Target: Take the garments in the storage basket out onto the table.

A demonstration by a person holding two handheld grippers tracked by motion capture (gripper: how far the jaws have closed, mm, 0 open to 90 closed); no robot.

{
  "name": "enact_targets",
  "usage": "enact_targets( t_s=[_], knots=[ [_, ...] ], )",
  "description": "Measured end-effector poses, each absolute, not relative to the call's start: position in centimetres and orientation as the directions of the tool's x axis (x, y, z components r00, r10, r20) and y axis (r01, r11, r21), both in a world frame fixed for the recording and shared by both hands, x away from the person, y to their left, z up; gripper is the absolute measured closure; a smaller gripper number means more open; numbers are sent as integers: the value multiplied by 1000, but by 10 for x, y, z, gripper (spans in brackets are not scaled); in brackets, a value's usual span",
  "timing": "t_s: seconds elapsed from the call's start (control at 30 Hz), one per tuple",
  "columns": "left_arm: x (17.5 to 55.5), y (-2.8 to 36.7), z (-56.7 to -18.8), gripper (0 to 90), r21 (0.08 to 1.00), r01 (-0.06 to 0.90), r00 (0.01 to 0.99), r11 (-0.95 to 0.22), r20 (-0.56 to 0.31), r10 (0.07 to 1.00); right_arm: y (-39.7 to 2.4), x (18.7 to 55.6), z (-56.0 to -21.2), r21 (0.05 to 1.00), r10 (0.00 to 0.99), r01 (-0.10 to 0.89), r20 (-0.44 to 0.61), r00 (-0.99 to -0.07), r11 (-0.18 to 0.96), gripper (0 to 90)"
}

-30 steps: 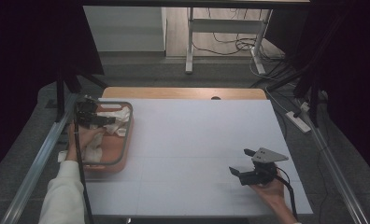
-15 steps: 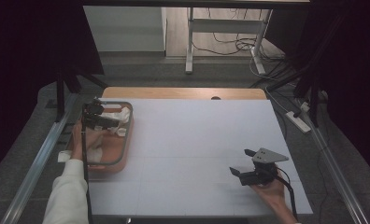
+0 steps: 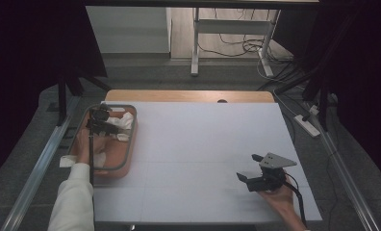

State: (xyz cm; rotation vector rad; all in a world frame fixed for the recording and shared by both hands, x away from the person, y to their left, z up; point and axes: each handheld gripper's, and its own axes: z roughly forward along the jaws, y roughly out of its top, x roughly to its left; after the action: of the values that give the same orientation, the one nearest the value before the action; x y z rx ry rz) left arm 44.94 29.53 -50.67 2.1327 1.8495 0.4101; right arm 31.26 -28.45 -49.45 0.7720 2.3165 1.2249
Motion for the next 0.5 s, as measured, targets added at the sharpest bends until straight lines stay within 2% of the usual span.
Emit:
enact_targets(
  t_s=[0.13, 0.3, 0.5],
  knots=[
    [447, 298, -505, 741, 394, 909, 135, -138, 34, 990, -284, 313, -495, 839, 639, 284, -94, -764, 463, 92],
    [444, 303, -503, 774, 412, 902, 140, -130, 6, 990, -285, 313, -495, 840, 640, 285, -94, -763, 463, 93],
    [430, 311, -489, 778, 496, 862, 154, -102, -65, 986, -285, 313, -496, 839, 640, 289, -90, -763, 462, 93]
  ],
)
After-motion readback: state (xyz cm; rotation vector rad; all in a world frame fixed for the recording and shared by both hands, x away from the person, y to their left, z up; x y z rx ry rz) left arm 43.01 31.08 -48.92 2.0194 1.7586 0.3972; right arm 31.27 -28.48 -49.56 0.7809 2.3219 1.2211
